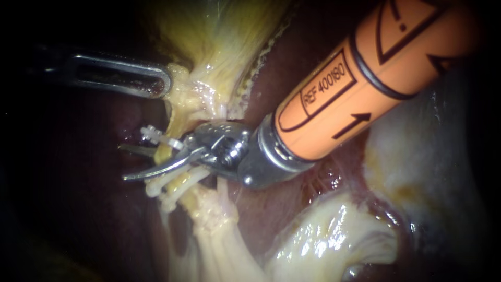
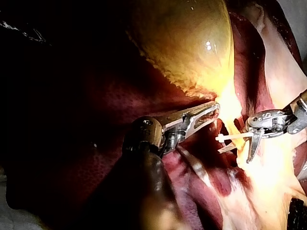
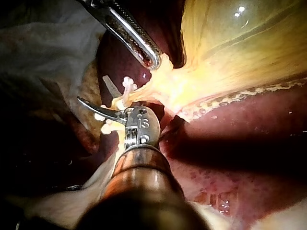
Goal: Go to the cutting position left tube
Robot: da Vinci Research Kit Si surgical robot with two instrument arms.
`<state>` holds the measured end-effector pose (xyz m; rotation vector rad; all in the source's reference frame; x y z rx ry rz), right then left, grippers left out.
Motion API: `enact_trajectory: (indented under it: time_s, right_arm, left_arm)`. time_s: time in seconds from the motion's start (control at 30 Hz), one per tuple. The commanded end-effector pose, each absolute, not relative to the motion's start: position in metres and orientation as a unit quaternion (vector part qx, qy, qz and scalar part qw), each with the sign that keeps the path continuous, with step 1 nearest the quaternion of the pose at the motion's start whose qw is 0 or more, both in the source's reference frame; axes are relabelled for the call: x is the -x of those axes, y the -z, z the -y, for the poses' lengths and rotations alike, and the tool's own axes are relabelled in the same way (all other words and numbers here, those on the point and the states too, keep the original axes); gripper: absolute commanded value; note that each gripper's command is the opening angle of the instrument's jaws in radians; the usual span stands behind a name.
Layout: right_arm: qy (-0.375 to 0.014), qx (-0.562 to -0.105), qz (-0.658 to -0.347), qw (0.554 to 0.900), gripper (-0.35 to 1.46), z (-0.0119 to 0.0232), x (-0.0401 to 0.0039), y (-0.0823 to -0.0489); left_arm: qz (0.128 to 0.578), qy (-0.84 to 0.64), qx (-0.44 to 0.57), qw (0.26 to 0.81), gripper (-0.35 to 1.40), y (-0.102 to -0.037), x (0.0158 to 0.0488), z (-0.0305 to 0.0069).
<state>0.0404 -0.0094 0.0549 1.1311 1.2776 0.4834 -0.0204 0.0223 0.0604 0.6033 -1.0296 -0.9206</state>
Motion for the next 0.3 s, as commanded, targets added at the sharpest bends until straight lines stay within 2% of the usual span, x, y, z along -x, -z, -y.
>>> enact_trajectory:
  time_s: [0.03,0.3]
  right_arm:
    - [-0.212,-0.494,-0.558,0.632,1.27,0.0094,-0.0403,-0.0550]
    - [-0.211,-0.494,-0.558,0.632,1.27,0.0093,-0.0401,-0.0553]
  left_arm:
    - [0.467,0.418,-0.274,0.729,-0.35,-0.0603,0.0204,-0.0223]
    - [0.467,0.418,-0.274,0.729,-0.35,-0.0603,0.0204,-0.0223]
